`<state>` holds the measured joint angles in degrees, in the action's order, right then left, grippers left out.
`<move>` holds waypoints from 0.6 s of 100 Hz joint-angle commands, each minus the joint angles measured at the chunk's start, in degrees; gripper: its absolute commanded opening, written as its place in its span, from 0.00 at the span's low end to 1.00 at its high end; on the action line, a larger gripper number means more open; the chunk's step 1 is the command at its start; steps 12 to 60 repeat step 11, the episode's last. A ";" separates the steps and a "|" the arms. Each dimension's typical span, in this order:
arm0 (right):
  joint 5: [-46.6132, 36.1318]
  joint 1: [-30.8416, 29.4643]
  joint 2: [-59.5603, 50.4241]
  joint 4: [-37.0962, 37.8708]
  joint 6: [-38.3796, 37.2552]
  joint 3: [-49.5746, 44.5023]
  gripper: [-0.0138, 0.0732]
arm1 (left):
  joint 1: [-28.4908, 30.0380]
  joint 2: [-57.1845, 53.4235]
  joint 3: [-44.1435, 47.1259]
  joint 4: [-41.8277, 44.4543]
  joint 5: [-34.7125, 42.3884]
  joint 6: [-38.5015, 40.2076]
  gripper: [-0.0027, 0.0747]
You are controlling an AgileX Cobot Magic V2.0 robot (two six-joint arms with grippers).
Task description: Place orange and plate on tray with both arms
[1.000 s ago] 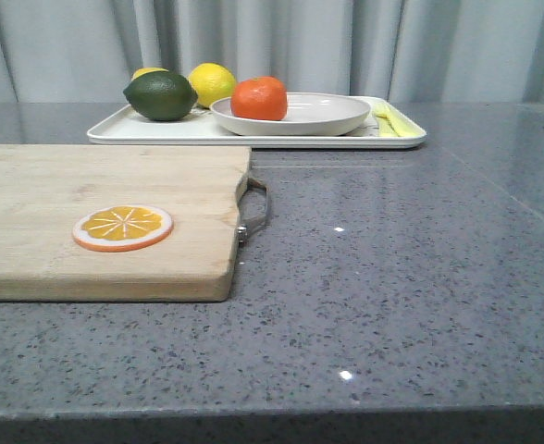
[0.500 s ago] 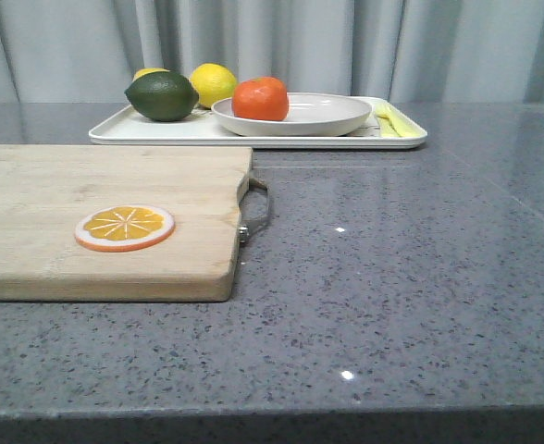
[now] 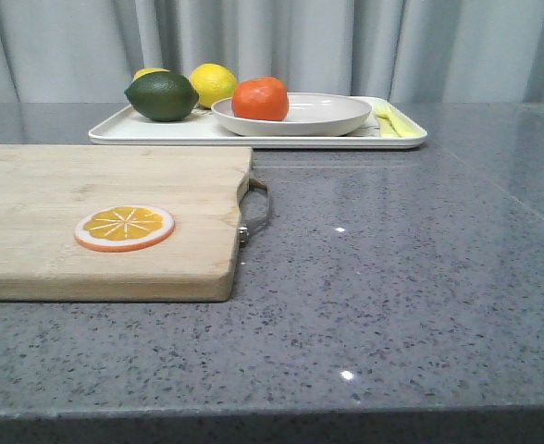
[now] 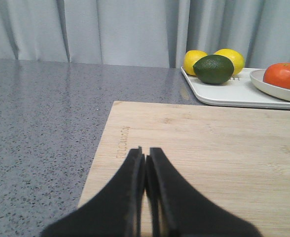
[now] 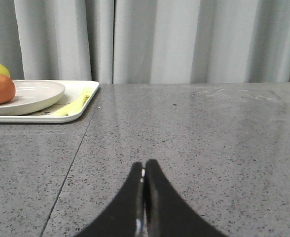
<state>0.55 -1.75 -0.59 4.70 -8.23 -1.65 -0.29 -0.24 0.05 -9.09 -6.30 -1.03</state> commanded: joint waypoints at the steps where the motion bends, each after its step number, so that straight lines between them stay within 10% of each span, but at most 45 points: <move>1: -4.35 -0.26 -1.16 0.42 -0.04 -0.03 0.08 | 0.18 -1.74 1.23 -0.02 4.25 0.00 0.01; 60: -4.35 -0.26 -1.16 0.42 -0.04 -0.03 0.08 | 0.18 -1.74 1.23 -0.02 4.25 0.00 0.01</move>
